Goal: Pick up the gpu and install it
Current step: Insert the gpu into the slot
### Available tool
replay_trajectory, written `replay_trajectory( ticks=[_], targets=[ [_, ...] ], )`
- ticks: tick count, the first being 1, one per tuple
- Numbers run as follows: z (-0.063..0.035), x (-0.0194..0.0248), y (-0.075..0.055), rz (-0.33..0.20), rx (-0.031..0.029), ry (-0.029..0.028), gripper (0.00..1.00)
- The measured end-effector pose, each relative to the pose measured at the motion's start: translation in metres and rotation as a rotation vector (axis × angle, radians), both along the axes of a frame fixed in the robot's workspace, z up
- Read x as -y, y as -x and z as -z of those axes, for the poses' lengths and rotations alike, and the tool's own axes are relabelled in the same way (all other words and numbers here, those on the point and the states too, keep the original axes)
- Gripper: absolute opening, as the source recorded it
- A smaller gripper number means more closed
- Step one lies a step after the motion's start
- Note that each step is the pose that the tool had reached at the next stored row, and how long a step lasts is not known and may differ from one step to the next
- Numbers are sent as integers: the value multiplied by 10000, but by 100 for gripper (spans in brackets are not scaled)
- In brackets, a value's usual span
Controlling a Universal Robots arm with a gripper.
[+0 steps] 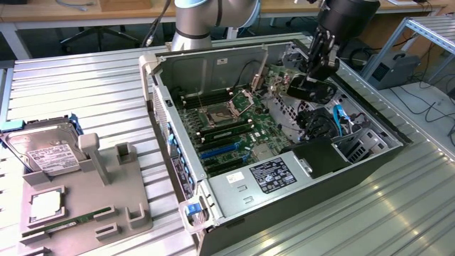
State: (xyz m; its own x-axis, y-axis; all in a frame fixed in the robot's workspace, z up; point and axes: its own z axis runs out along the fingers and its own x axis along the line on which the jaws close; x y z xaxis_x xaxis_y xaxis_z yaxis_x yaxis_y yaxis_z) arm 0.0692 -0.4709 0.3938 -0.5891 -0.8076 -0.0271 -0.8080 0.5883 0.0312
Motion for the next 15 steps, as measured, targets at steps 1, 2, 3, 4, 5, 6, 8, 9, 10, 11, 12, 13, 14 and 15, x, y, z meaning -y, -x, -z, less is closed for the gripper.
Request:
replay_trajectory(
  ticks=[1, 2, 3, 4, 5, 6, 8, 9, 10, 11, 12, 13, 14, 15],
  targets=[
    [0, 0, 0, -252, 0, 0, 27],
    [0, 0, 0, -442, 0, 0, 27],
    [0, 0, 0, -621, 0, -1, 27],
    [0, 0, 0, -818, 0, 0, 27],
    [0, 0, 0, -1046, 0, 0, 27],
    [0, 0, 0, -1216, 0, 0, 27],
    [0, 0, 0, -2077, 0, 0, 27],
    [0, 0, 0, -2485, 0, 0, 27],
    [0, 0, 0, -2775, 0, 0, 27],
    [0, 0, 0, -3085, 0, 0, 27],
    [0, 0, 0, -3364, 0, -1, 27],
    [0, 0, 0, -3520, 0, 1, 27],
    [0, 0, 0, -4152, 0, 0, 27],
    [0, 0, 0, -4578, 0, 0, 27]
  ],
)
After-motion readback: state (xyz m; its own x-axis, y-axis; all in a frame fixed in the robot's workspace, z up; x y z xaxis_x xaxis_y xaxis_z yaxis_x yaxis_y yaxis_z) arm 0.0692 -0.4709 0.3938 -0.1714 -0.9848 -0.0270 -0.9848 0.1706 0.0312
